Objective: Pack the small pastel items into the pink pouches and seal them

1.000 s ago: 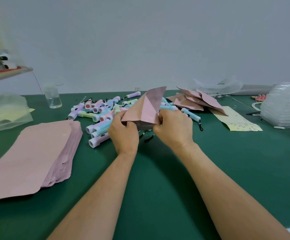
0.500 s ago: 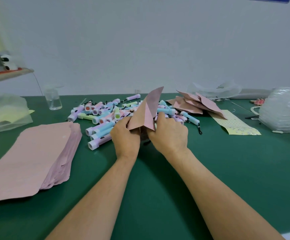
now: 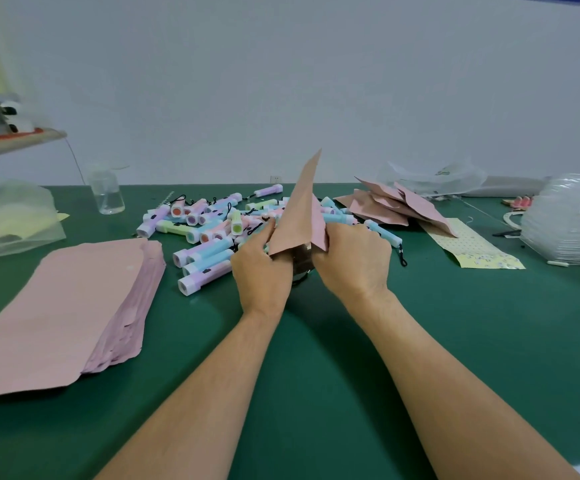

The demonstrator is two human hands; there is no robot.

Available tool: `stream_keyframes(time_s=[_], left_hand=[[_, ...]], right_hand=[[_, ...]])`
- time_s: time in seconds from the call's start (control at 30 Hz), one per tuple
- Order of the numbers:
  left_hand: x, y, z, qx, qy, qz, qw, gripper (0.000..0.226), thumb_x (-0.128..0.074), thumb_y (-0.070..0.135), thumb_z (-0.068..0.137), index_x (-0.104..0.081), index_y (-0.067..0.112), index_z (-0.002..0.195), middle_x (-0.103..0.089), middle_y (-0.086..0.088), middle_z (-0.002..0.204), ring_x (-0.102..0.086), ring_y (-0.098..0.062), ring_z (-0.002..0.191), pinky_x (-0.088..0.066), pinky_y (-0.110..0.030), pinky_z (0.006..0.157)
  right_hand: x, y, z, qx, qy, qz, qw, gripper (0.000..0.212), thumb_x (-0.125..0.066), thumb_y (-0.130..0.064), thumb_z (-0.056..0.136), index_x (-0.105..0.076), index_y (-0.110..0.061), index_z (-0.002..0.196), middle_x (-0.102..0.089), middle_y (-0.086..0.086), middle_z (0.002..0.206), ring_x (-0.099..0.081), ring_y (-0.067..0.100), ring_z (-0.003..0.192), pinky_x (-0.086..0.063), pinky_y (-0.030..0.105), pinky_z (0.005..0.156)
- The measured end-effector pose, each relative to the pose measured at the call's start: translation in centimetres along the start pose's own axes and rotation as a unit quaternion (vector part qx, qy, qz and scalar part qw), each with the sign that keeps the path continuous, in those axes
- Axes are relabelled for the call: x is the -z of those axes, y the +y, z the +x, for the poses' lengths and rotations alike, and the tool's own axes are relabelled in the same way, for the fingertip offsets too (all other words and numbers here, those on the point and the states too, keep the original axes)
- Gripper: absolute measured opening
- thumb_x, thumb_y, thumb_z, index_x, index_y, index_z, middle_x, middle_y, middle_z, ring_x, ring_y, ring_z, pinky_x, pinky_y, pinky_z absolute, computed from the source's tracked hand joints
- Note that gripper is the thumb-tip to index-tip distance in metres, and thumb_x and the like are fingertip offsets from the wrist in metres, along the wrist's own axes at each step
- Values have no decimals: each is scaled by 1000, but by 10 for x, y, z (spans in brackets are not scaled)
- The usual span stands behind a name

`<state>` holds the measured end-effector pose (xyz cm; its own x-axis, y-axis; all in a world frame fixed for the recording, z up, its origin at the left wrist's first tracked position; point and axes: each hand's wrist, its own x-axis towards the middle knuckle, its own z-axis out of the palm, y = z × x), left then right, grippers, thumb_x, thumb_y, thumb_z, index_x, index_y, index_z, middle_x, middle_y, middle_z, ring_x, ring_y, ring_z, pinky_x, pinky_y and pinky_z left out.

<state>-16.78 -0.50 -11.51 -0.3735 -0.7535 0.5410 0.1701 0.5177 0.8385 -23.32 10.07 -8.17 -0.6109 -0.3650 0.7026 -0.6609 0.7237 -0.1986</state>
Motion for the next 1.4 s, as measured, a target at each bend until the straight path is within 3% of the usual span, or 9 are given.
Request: stream_keyframes(time_s=[0.1, 0.2, 0.27, 0.5, 0.63, 0.77, 1.03, 1.23, 1.4], left_hand=[[1, 4, 0, 1, 11, -39, 999, 44, -58, -1, 95, -72, 15, 134, -66, 28, 100, -57, 16, 70, -48, -6, 65], [1, 7, 0, 50, 31, -46, 997, 40, -45, -4, 90, -62, 26, 69, -52, 18, 62, -40, -7, 57, -33, -15, 49], [1, 6, 4, 115, 58, -42, 991, 44, -41, -7, 89, -44, 25, 59, -43, 12, 59, -31, -13, 61, -26, -23, 50], [-10, 4, -2, 149, -41, -133, 979, 23, -44, 1, 89, -66, -2, 84, -70, -9, 80, -59, -28, 73, -59, -45, 70], [-11, -3, 2, 141, -44, -104, 984, 18, -54, 6, 91, -65, -2, 79, -69, -21, 80, -52, -16, 71, -50, -39, 63], [-8, -1, 1, 126, -60, -91, 986, 16, -58, -3, 91, -62, -4, 76, -60, -21, 71, -41, -17, 69, -38, -35, 65], [-8, 20, -3, 210, 44, -324, 921, 25, -53, -3, 97, -61, 9, 77, -53, -5, 74, -42, -16, 68, -38, -28, 59], [-3, 13, -5, 139, -119, -248, 951, 18, -58, -14, 92, -74, -5, 93, -71, -12, 83, -64, -19, 75, -61, -36, 71], [-12, 20, -10, 211, -76, -296, 928, 23, -58, -7, 95, -75, 6, 86, -73, -5, 79, -66, -15, 69, -57, -25, 58]], right_hand=[[-6, 1, -1, 8, -19, -18, 1000, 33, -53, -29, 93, -47, -20, 62, -50, -2, 57, -50, 28, 56, -25, 29, 55], [-5, 1, 0, -6, -18, -25, 1000, 29, -52, -23, 92, -47, -19, 64, -50, -1, 58, -48, 28, 59, -20, 29, 54], [-2, 2, 4, -37, 1, -3, 999, 33, -50, -20, 91, -39, -17, 60, -42, -2, 54, -43, 28, 57, -11, 29, 52], [-10, 5, 1, -151, -131, 165, 966, 29, -44, -44, 95, -54, -24, 77, -62, -4, 80, -58, 24, 74, -42, 34, 64], [-13, 0, -1, -178, -168, 282, 928, 33, -50, -46, 94, -60, -19, 80, -66, 1, 78, -69, 30, 72, -59, 42, 73], [-15, -3, -2, -152, -87, 290, 941, 28, -60, -33, 91, -57, -17, 67, -60, -2, 62, -56, 20, 61, -38, 28, 52], [-17, -13, -5, -88, -67, 308, 945, 29, -59, -23, 88, -47, -23, 62, -53, -7, 57, -43, 11, 56, -27, 27, 52], [-9, 1, -2, -93, -20, 320, 943, 17, -53, -29, 81, -52, -26, 64, -58, -8, 60, -50, 11, 58, -35, 31, 51], [-3, 4, -6, -65, 22, 232, 970, 30, -43, -39, 87, -32, -29, 61, -45, -8, 55, -40, 14, 55, -19, 30, 51]])
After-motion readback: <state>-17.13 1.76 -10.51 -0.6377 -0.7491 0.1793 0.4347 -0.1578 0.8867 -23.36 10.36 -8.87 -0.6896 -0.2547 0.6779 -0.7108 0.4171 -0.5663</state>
